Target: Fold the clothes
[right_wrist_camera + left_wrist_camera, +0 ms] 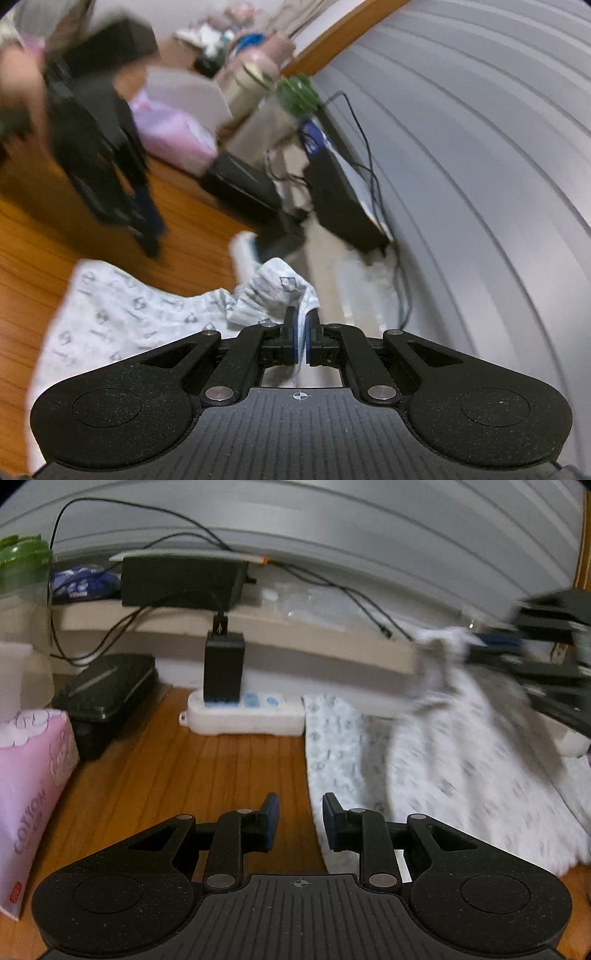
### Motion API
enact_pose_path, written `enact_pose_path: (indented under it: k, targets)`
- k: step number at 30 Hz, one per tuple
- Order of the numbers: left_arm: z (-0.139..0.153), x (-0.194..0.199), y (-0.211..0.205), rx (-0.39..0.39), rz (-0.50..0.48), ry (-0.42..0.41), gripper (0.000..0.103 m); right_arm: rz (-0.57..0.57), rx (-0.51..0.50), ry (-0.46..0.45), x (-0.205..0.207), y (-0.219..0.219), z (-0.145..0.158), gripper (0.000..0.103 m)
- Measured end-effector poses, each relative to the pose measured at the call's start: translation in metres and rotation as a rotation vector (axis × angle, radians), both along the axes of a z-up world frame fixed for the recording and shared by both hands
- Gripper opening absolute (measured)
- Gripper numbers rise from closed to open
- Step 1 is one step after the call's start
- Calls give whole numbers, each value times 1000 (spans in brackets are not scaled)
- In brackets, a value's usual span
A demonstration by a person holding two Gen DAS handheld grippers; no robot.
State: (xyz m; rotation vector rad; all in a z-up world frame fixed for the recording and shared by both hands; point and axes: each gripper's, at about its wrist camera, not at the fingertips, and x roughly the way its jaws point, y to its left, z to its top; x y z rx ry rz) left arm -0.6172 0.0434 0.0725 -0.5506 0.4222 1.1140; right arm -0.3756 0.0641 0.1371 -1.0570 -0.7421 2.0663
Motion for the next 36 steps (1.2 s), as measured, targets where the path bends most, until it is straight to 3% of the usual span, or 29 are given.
enact_pose_path:
  k: [2, 6, 8, 11, 17, 23, 28, 31, 36]
  targets:
    - [4, 1, -1, 6, -5, -11, 28, 4, 36, -37, -11, 22, -9, 4]
    - [7, 9, -2, 8, -30, -10, 28, -57, -2, -4, -26, 66, -39, 8]
    - [7, 18, -2, 8, -56, -6, 28, -120, -52, 25, -26, 78, -52, 28]
    - [2, 36, 1, 6, -102, 11, 34, -155, -130, 110, -7, 74, -50, 38]
    - [-15, 62, 11, -11, -126, 53, 34, -157, -327, 277, 48, 28, -40, 38]
    - [-28, 69, 9, -31, -117, 111, 32, -261, -518, 331, 96, -15, -72, 38]
    - [-27, 69, -3, -17, -121, 169, 14, -341, -564, 376, 123, -34, -92, 38]
    - [-24, 64, -15, -32, -128, 174, 11, -371, -604, 448, 135, -41, -93, 37]
    - [-22, 49, -52, -42, -130, 150, 11, -338, -599, 449, 134, -74, -95, 37]
